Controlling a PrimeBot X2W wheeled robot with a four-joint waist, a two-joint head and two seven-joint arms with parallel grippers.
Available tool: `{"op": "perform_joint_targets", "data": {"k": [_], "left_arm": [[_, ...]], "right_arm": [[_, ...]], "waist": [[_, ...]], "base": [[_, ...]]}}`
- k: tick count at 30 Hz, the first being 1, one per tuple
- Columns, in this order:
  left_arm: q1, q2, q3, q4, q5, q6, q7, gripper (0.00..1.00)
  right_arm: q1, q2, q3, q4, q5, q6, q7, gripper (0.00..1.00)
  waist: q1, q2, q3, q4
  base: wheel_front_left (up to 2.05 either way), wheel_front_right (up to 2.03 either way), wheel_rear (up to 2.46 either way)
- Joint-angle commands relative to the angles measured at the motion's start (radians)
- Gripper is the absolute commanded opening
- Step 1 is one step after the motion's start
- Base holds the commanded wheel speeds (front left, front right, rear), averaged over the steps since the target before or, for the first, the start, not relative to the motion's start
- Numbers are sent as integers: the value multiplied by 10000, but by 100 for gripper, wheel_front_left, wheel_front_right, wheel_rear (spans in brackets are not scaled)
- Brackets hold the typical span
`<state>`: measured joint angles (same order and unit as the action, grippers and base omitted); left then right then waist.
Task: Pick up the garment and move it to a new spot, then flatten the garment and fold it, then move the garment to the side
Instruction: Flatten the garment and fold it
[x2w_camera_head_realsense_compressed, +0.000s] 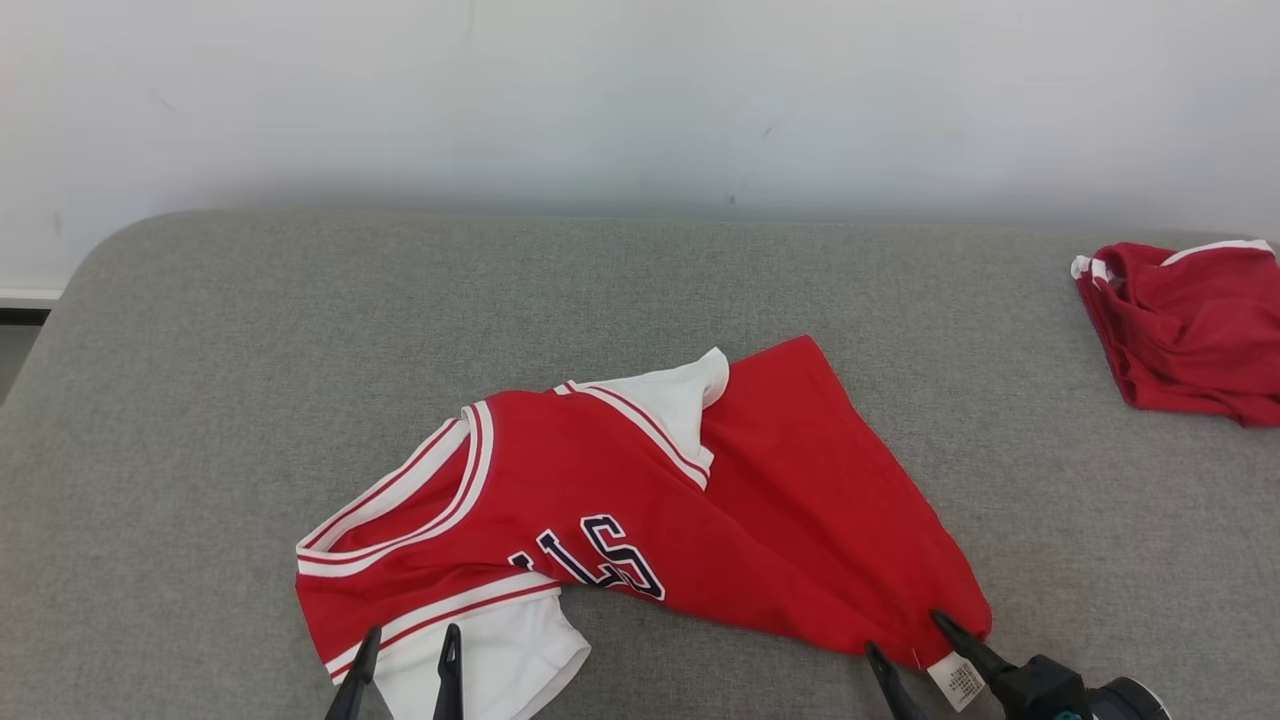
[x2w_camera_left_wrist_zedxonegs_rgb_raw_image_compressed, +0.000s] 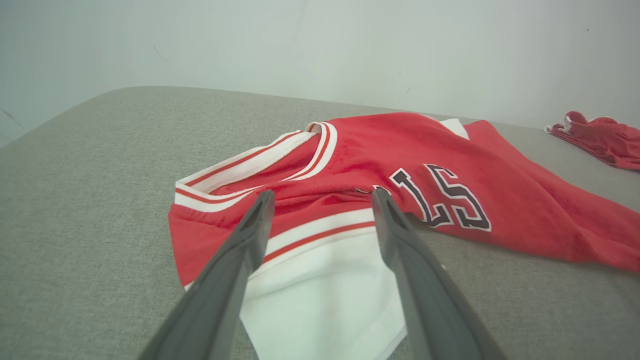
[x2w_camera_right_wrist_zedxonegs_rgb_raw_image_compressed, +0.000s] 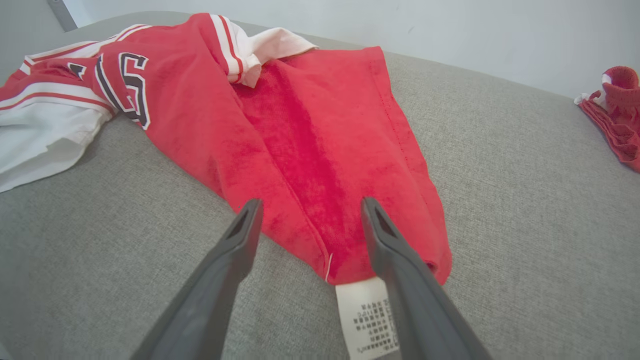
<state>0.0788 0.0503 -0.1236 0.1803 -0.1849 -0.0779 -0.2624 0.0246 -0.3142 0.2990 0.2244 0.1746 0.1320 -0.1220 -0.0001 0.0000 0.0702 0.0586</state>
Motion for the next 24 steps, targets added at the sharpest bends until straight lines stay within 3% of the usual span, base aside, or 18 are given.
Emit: {"op": "perform_joint_targets", "data": {"k": [1, 10, 11, 12, 18, 24], "left_arm": [[-70, 0, -5, 17, -16, 10, -28, 100], [59, 0, 117, 35, -2, -38, -28, 100], [84, 0, 121, 35, -15, -34, -28, 100], [101, 0, 115, 39, -22, -29, -28, 100], [121, 0, 102, 19, -95, 10, -28, 100], [252, 0, 168, -18, -152, 51, -28, 100]], "right_arm": [[-12, -34, 27, 32, -41, -30, 70, 100], [-522, -287, 525, 976, -11, -30, 608, 100], [-600, -264, 571, 1140, -16, -30, 650, 78], [-663, -206, 613, 1296, 18, -30, 639, 3], [-1032, -115, 672, 1504, 82, -30, 17, 0], [-759, -49, 420, 632, 192, -30, -294, 0]], "waist": [[1, 0, -8, 27], [1, 0, -56, 212], [1, 0, -68, 207], [1, 0, -81, 205], [1, 0, -140, 159], [1, 0, -213, -124]], "base": [[0, 0, 0], [0, 0, 0], [0, 0, 0], [0, 0, 0], [0, 0, 0], [0, 0, 0]]}}
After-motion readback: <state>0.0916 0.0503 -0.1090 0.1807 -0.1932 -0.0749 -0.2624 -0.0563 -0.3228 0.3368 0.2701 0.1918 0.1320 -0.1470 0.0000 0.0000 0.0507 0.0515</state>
